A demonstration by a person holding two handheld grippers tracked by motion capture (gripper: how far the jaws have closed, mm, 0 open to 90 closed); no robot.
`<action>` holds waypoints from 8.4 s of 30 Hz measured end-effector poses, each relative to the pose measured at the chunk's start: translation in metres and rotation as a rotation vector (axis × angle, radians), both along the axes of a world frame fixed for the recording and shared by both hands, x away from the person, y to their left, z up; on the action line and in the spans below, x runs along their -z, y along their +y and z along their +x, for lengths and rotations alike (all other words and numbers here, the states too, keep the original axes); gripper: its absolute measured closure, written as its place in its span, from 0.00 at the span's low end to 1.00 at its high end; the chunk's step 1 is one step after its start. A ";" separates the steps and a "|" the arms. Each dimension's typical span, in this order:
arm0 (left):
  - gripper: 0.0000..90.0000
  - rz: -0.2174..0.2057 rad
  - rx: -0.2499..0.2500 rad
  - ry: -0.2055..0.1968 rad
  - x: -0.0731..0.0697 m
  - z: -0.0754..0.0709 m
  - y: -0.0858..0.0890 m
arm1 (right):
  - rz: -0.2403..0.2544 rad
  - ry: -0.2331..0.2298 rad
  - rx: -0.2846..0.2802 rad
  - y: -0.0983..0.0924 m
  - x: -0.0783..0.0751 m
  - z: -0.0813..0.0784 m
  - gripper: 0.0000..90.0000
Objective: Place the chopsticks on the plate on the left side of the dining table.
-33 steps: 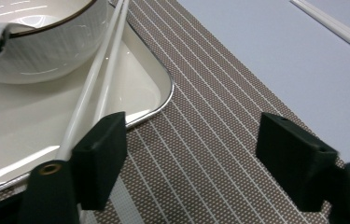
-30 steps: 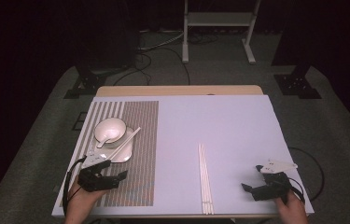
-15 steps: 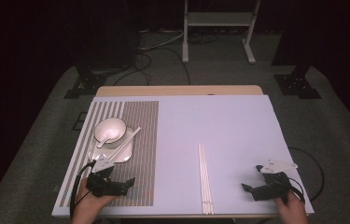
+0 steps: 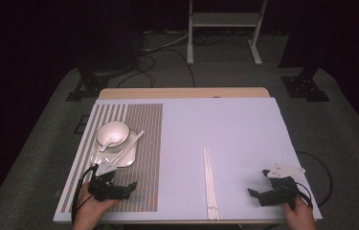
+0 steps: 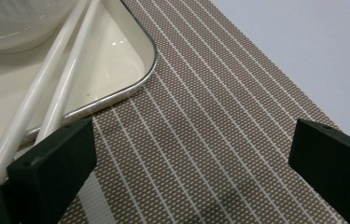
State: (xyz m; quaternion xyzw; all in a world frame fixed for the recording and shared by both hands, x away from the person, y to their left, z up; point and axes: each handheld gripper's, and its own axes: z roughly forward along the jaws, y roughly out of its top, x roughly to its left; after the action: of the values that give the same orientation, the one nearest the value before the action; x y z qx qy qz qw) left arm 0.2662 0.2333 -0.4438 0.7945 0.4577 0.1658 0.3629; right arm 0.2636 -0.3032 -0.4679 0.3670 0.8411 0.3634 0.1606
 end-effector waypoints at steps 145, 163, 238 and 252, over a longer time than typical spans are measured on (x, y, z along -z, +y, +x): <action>1.00 0.062 -0.340 -0.029 -0.005 0.049 0.113 | 0.000 0.000 0.000 0.000 0.000 0.000 0.08; 1.00 0.093 -0.450 -0.034 -0.007 0.055 0.145 | -0.001 0.000 0.000 0.000 0.000 0.000 0.08; 0.01 -0.024 -0.014 -0.069 -0.039 0.005 0.045 | 0.000 0.000 0.000 0.000 0.000 0.000 0.08; 0.00 0.004 0.136 -0.070 -0.031 0.003 0.002 | 0.000 0.000 0.000 0.000 0.000 0.000 0.08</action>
State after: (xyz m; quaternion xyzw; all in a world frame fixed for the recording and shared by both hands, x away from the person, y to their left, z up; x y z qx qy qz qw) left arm 0.2694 0.2350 -0.4123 0.8181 0.3894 0.1696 0.3877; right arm 0.2635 -0.3032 -0.4678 0.3669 0.8412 0.3632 0.1607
